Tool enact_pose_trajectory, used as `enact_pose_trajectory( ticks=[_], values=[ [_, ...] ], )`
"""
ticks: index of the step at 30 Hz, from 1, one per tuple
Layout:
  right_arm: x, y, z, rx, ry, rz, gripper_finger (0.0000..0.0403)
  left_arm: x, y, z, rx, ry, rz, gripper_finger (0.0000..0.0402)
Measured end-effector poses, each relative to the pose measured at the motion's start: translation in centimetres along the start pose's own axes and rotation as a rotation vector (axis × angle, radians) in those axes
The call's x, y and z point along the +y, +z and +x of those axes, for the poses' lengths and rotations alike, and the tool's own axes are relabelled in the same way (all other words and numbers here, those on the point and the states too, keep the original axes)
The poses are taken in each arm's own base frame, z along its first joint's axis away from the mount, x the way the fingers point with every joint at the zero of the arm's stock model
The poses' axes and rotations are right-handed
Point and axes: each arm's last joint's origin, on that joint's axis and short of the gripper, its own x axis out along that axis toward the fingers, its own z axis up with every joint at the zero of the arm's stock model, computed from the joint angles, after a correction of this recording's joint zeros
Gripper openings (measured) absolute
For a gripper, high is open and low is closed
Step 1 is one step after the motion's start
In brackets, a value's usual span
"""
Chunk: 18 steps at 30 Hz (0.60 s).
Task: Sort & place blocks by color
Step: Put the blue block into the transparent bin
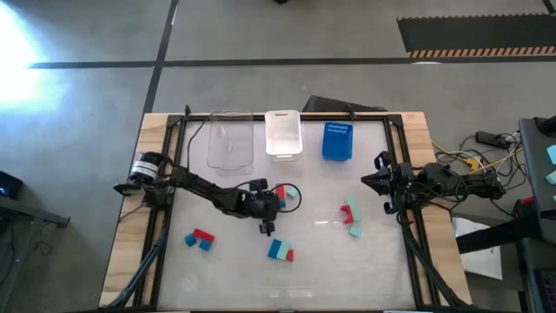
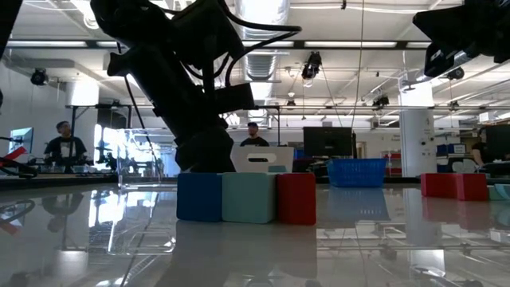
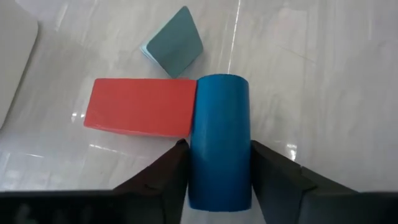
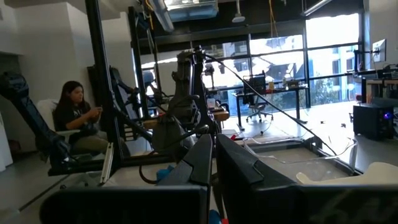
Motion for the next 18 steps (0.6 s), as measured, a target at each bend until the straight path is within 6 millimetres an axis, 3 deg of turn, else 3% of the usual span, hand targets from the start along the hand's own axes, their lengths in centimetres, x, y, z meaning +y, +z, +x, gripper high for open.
enact_pose_trajectory(
  ticks=[3,11,18],
  values=[
    [0.0,0.0,0.0,0.0,0.0,0.0,0.0013,0.0,0.0,0.0,0.003,-0.005,0.001,0.0117],
    [0.0,0.0,0.0,0.0,0.0,0.0,0.0013,0.1,0.1,-0.3,0.002,-0.015,0.004,0.0117],
    [0.0,0.0,0.0,0.0,0.0,0.0,0.0013,1.2,1.5,-3.9,-0.052,-0.056,-0.016,0.0117]
  ],
)
